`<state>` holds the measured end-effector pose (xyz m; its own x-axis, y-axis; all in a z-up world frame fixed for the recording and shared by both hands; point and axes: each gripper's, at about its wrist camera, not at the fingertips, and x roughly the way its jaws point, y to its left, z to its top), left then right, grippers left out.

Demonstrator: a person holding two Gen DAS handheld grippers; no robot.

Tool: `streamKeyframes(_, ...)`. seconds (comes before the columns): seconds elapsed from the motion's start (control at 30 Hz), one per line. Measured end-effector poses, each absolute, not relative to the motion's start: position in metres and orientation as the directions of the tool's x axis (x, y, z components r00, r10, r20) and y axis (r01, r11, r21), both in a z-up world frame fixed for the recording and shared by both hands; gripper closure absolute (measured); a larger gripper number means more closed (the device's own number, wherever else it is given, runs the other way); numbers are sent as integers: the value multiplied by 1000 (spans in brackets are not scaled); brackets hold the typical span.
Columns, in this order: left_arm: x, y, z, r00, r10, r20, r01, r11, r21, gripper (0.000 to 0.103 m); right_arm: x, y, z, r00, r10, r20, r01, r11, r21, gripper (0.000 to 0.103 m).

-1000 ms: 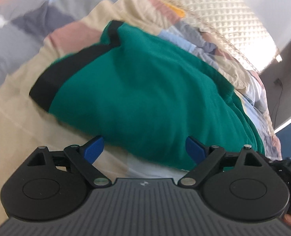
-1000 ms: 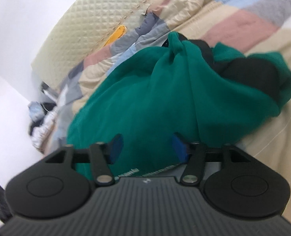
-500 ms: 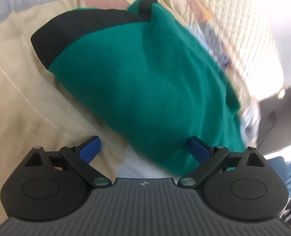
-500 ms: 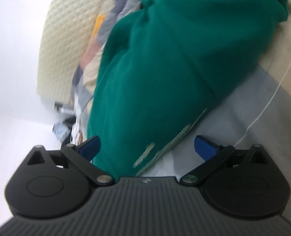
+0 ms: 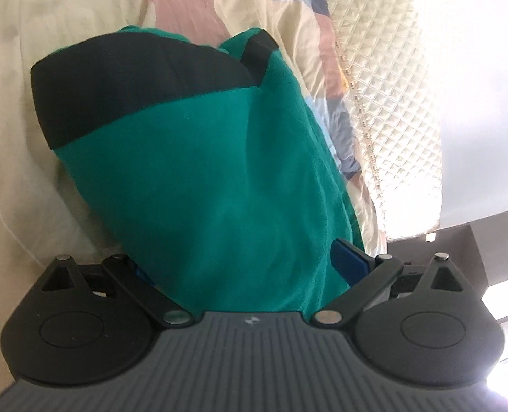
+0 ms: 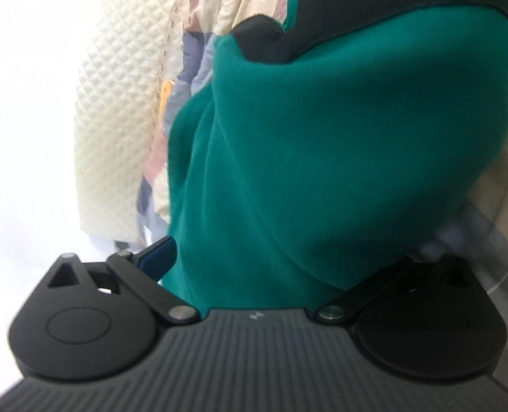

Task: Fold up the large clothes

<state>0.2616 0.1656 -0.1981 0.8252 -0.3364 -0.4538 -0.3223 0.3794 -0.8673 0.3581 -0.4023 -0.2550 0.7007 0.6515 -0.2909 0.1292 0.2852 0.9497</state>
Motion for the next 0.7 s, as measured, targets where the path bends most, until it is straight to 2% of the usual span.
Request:
streamKeyframes(0.13,268,172,-206,827,-311,-467,-357,351,-866,5,355,-405,-249,718,653,-239,84,260,962,0)
streamKeyframes(0.2,277,172,-209,819,-314,-480,-359,372,-856,5,357,-404,-247,709,649,-275,87,307,948,9)
streamKeyframes(0.23,279,170,-206,815,-311,-489,-352,404,-844,5,359,-402,-248,699,645,-308,92,346,934,18)
streamKeyframes(0.3,280,167,-203,812,-300,-501,-349,439,-828,8,362,-398,-250,692,648,-318,82,367,927,19)
streamKeyframes(0.4,276,169,-201,814,-284,-507,-354,449,-820,26,364,-396,-250,693,654,-303,59,368,928,23)
streamKeyframes(0.43,275,170,-200,815,-281,-506,-352,453,-819,36,364,-395,-251,689,663,-291,41,365,930,25)
streamKeyframes(0.47,274,171,-199,818,-281,-502,-346,457,-820,46,366,-395,-253,683,676,-277,26,356,934,29)
streamKeyframes(0.5,272,173,-197,823,-284,-492,-335,459,-823,51,366,-397,-255,683,678,-272,23,351,936,32)
streamKeyframes(0.57,271,171,-190,828,-284,-484,-313,482,-818,68,369,-398,-252,683,681,-265,13,351,936,43)
streamKeyframes(0.7,264,166,-173,841,-261,-473,-282,534,-797,77,359,-398,-234,698,670,-253,-37,387,921,53)
